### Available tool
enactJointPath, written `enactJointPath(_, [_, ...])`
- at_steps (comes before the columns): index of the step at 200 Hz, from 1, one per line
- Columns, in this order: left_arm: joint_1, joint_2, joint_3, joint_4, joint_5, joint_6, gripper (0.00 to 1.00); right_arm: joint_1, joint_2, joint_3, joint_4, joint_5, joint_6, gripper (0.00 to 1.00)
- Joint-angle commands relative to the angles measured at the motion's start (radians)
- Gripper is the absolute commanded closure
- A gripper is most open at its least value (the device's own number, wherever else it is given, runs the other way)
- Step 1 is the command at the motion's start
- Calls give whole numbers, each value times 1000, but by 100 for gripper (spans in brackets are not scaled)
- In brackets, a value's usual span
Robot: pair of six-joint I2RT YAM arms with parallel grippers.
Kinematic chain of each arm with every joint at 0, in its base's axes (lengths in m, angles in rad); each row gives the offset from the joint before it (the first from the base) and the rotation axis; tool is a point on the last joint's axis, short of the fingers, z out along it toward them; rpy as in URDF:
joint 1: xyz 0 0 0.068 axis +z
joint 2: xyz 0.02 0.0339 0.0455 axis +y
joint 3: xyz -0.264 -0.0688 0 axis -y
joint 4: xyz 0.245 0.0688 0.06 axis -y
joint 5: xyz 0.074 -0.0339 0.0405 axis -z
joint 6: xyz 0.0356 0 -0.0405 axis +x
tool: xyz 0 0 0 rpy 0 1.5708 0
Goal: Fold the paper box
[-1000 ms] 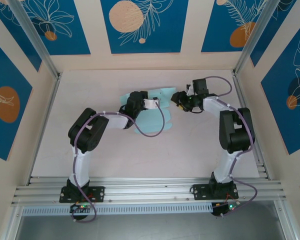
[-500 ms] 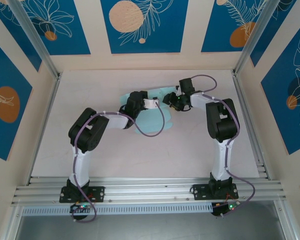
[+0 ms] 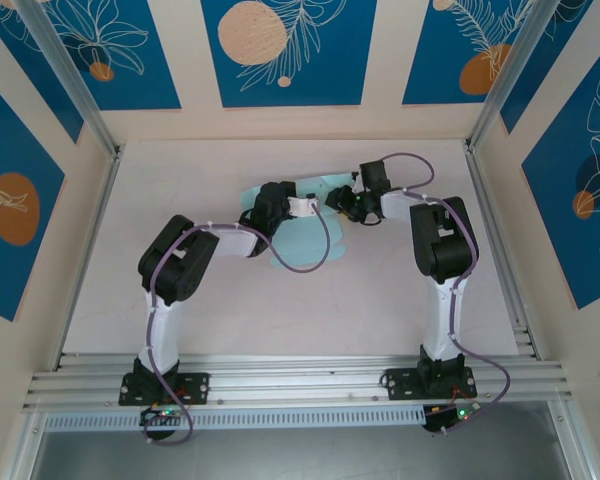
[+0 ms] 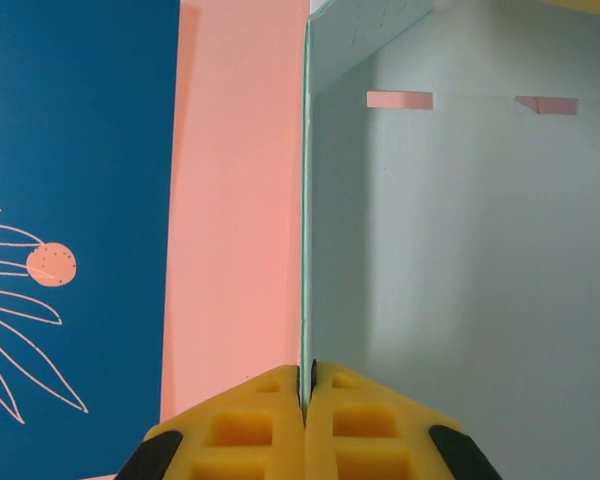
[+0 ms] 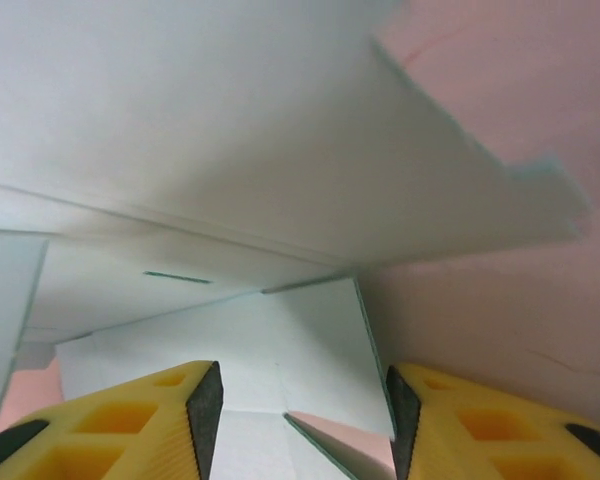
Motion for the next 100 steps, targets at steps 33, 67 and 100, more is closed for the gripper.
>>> enactJointPath(33, [-7,29,14,-50,3,-18,100,-1,-27,-106,305,-111,36,54])
enactJointPath(67, [-6,37,13,-52,-4,-14,100,3,-68,-150,360,-112,28,54])
enactJointPath(100, [-6,34,15,-54,-3,-15,100,15,-98,-181,401,-109,27,59])
